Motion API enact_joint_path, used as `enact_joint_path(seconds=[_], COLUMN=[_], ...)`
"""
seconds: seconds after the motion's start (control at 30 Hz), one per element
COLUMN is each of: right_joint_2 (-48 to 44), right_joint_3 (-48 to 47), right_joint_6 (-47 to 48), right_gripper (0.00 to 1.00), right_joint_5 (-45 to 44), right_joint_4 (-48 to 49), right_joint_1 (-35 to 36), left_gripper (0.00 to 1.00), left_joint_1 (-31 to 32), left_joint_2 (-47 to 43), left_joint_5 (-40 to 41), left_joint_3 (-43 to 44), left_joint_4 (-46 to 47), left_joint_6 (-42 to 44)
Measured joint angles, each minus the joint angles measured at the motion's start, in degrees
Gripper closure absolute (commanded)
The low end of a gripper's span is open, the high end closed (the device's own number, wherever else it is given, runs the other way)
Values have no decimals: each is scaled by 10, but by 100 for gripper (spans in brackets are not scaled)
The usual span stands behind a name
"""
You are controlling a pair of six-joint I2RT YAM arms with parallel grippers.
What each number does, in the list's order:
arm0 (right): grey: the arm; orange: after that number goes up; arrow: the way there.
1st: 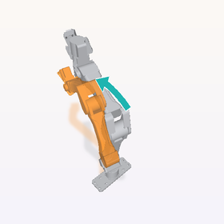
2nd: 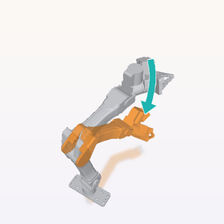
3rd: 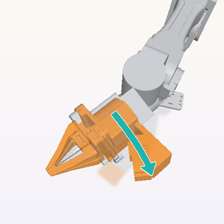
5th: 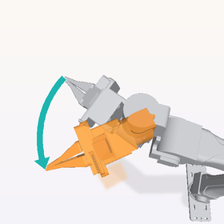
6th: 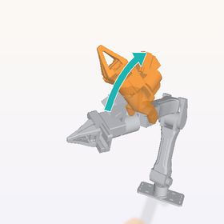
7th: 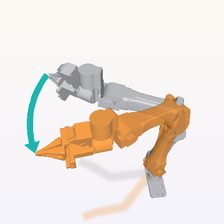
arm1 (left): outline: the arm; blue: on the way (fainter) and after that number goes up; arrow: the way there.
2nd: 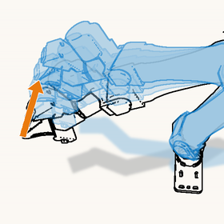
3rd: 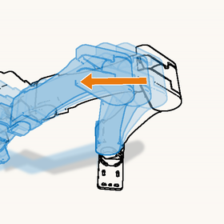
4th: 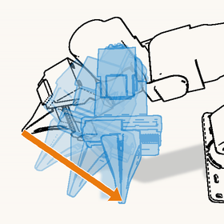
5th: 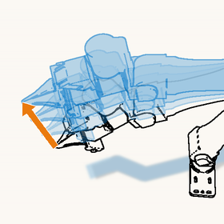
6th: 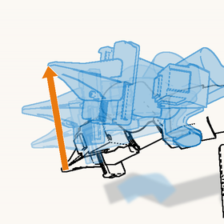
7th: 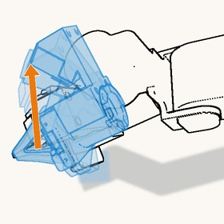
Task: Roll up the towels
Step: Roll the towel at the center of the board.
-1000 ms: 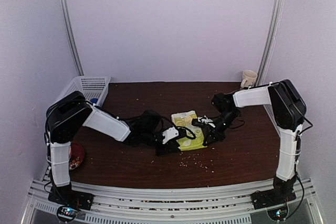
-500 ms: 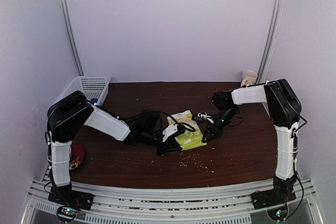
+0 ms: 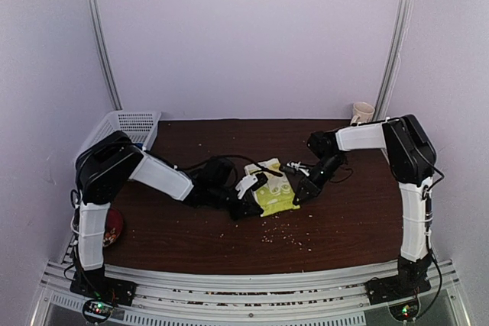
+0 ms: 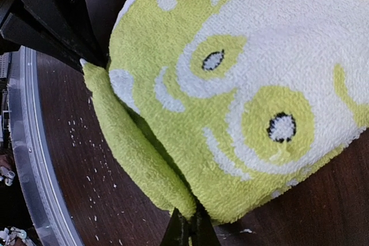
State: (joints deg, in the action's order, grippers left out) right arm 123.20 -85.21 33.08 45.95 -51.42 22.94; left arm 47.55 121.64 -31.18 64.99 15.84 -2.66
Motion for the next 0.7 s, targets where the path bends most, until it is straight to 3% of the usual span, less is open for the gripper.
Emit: enact_joint_path(seconds=[0.5, 0.7], right_joint_2=[28, 28], right_joint_3=[-48, -53], right_joint_6=[-44, -43], right_gripper=[100, 100], right_joint_5=[-14, -22], right_joint_4=[-30, -35], right_joint_1=[-3, -3], left_gripper=[99, 60], left_joint_1=[-5, -5], left_joint_2=[10, -8], left_joint_5=[42, 89], left_joint_3=[25, 19], left_joint_4=[-14, -38], left_joint_6=[-41, -34])
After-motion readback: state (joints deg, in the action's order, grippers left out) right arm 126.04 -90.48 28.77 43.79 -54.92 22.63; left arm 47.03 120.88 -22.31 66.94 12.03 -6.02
